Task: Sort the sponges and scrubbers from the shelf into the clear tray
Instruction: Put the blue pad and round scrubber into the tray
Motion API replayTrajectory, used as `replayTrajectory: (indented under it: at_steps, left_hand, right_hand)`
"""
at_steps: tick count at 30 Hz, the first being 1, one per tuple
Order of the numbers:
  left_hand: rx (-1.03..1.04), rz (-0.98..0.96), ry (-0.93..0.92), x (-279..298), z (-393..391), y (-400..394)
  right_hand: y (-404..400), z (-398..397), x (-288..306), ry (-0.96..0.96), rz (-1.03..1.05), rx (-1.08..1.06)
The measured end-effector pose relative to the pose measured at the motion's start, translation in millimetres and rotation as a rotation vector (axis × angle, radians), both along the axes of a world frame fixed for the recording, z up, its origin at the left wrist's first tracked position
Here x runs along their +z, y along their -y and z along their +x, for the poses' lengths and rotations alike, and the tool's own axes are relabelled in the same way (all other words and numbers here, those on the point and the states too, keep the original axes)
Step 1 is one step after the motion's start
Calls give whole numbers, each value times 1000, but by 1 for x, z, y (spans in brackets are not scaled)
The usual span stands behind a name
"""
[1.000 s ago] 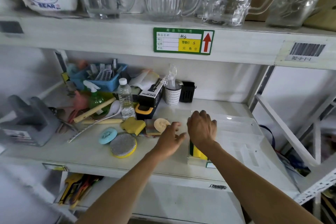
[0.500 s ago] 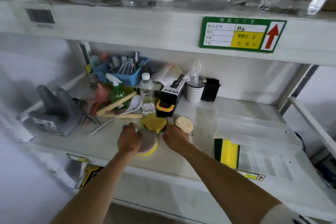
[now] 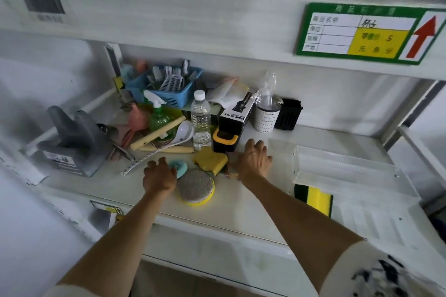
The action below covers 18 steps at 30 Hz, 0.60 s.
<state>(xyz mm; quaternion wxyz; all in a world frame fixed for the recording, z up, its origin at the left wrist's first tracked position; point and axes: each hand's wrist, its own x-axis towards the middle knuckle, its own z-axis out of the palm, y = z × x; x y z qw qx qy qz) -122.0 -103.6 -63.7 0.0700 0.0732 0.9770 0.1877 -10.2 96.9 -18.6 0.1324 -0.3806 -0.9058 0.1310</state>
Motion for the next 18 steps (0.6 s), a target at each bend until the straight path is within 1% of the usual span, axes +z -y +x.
replayTrajectory:
  at_steps: [1,3,6,10,18]
  left_hand:
    - [-6,-9,18,-1,-2,-1]
    - [-24,-19,60,-4,-5,-4]
    - [-54,-46,76,-8,-4,-7]
    - [-52,-28,46,-11,1,-14]
    - [87,157,-29,4,13,-28]
  right_hand:
    - [-6,1,1,62,16,-8]
    - [-16,2,3,203,-19,3]
    - [-25,2,-2,311,-174,55]
    - [-27,7,-8,278,-311,88]
    - [-28,16,0,163,-256,42]
